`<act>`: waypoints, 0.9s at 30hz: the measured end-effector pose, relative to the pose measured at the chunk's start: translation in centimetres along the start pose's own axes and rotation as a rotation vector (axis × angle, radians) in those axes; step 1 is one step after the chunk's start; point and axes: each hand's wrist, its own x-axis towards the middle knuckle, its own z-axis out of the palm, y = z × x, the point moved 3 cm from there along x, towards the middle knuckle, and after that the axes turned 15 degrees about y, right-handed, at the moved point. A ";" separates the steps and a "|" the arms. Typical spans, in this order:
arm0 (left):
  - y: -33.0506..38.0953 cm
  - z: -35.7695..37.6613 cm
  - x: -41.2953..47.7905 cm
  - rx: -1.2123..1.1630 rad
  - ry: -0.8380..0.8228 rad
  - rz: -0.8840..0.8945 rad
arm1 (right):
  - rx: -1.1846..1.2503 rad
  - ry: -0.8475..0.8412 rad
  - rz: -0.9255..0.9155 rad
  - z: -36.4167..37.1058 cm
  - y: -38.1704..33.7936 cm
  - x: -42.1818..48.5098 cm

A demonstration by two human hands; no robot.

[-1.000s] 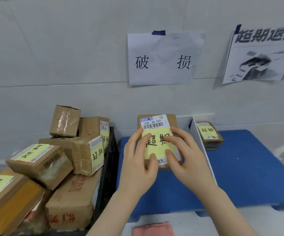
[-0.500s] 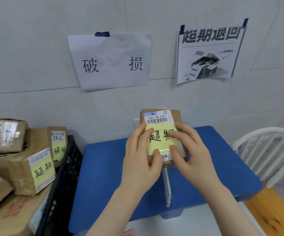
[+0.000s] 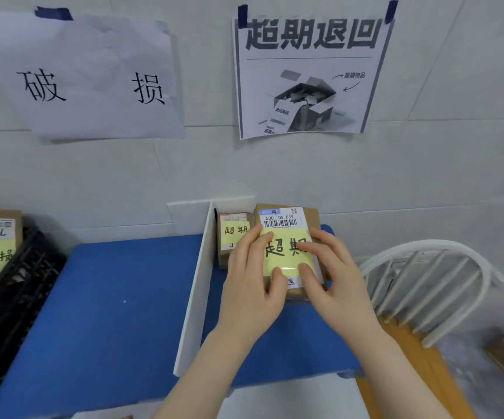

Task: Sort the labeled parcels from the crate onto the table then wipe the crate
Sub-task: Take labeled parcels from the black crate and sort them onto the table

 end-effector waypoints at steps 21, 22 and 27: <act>-4.8 6.1 1.5 0.077 -0.177 0.006 | -0.078 -0.020 0.127 2.4 7.2 1.0; -5.2 6.6 1.6 0.087 -0.183 0.000 | -0.078 -0.034 0.140 2.7 7.8 1.2; -7.7 9.4 2.5 0.172 -0.218 -0.014 | -0.057 -0.103 0.163 4.5 11.6 2.4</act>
